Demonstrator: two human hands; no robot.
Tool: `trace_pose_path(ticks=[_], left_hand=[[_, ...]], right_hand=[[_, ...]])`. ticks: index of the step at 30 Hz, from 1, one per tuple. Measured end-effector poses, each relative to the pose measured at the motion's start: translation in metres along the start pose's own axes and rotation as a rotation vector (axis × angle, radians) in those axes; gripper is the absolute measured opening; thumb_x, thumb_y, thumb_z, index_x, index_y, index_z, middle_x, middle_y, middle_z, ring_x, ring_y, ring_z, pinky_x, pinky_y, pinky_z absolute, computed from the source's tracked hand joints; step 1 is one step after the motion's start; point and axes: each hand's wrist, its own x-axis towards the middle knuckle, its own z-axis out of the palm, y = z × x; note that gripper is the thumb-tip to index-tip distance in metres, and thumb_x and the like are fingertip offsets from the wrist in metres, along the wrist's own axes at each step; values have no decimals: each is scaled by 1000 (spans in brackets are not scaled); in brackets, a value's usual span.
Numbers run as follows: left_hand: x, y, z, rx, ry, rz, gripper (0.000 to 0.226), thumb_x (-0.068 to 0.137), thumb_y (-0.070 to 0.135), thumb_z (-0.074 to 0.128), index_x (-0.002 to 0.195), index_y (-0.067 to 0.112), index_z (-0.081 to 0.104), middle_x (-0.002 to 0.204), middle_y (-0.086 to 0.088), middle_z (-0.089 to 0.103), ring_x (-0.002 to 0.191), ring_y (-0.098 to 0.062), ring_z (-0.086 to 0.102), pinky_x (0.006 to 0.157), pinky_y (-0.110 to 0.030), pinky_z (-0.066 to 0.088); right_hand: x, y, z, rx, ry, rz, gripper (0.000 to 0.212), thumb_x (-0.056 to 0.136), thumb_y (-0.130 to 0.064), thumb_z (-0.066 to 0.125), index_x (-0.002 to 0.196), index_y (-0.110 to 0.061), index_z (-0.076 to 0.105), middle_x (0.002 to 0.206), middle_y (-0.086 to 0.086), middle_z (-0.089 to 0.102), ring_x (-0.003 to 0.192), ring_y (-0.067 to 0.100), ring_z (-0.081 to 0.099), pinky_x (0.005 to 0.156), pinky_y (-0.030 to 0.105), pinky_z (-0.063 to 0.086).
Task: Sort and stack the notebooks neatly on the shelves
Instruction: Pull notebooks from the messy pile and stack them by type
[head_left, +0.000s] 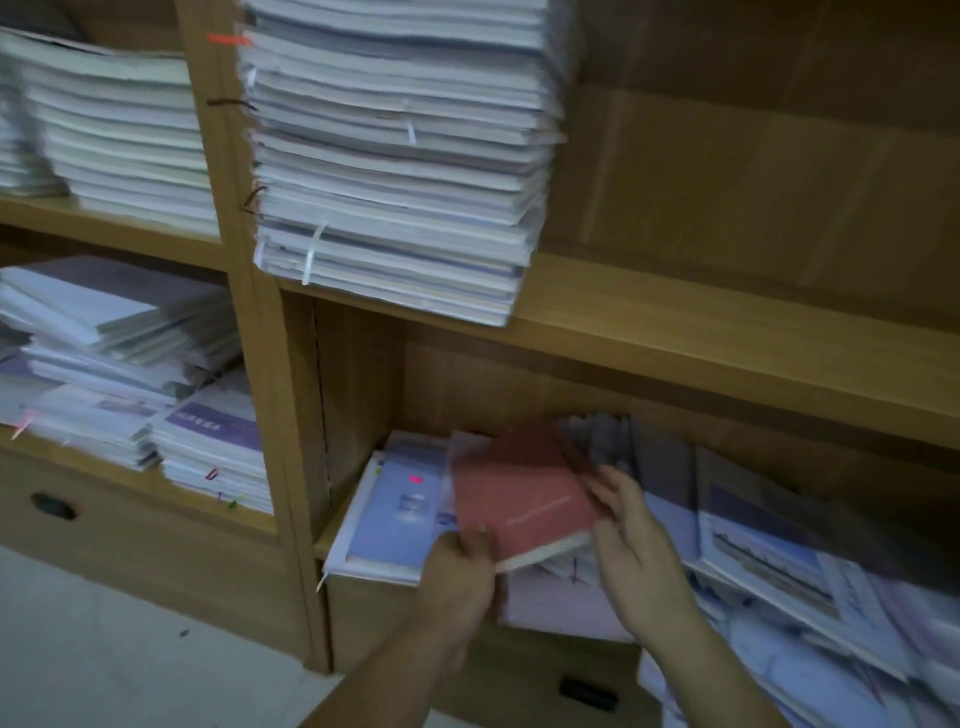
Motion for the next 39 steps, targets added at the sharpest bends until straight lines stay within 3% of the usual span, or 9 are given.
trace_pose_path(ticks=[2,5,12,17,21,25,29,34,39], left_hand=[[1,-3,14,149,-46,-20,43,98,52,50,87,11,57,91,-28,69,83,-43,70,74,-50,59],[0,8,24,-152,-111,-147,29,103,35,56,104,6,60,95,-26,72,67,-32,74,61,-39,61],[-20,20,3,-361,-30,-121,27,101,23,62,103,-4,64,61,-15,61,52,-25,56,58,-37,48],[-74,34,-38,-294,-39,49,19,102,23,61,106,7,70,65,-13,64,55,-25,54,57,-36,45],[-138,45,-72,-72,-149,238,22,103,31,55,120,26,67,66,1,65,57,-18,55,59,-35,48],[-195,53,-96,82,-232,363,51,95,45,53,145,48,44,80,14,69,63,-7,60,61,-25,50],[-234,81,-95,45,-190,531,53,85,50,59,133,65,44,115,41,64,88,9,68,73,-22,58],[-219,163,-64,25,-149,700,35,95,33,65,121,56,61,104,25,74,77,7,67,70,-14,53],[-151,225,-14,102,-228,671,20,100,31,62,116,23,71,88,5,77,69,-3,69,67,-31,61]], right_hand=[[-2,-1,0,1,52,17,54,102,-60,27,153,-41,27,150,-18,37,137,6,38,114,35,36],[3,2,-1,-15,16,-13,35,106,-45,34,141,-43,39,136,-18,48,123,4,49,102,27,43],[-8,-3,-13,-75,133,19,34,101,-41,52,132,-30,61,119,-15,60,113,10,60,94,35,54],[-39,-59,-42,536,-187,540,37,96,-41,66,127,-28,50,117,-3,67,100,21,70,84,39,60],[-92,-80,-45,620,-178,460,15,97,-23,66,110,-26,60,100,5,74,80,27,69,61,37,51],[-152,-104,-52,603,-73,328,57,103,-22,56,151,-38,31,124,-22,61,106,1,62,84,22,50],[-176,-123,-85,442,0,213,76,99,-42,52,157,-46,3,147,-28,39,124,-2,47,109,15,33],[-134,-151,-146,477,227,63,43,99,-29,60,140,-40,51,118,-26,69,108,-5,64,105,22,45],[-54,-158,-197,339,257,145,16,100,-27,61,112,-18,65,93,-7,71,81,10,68,65,14,51]])
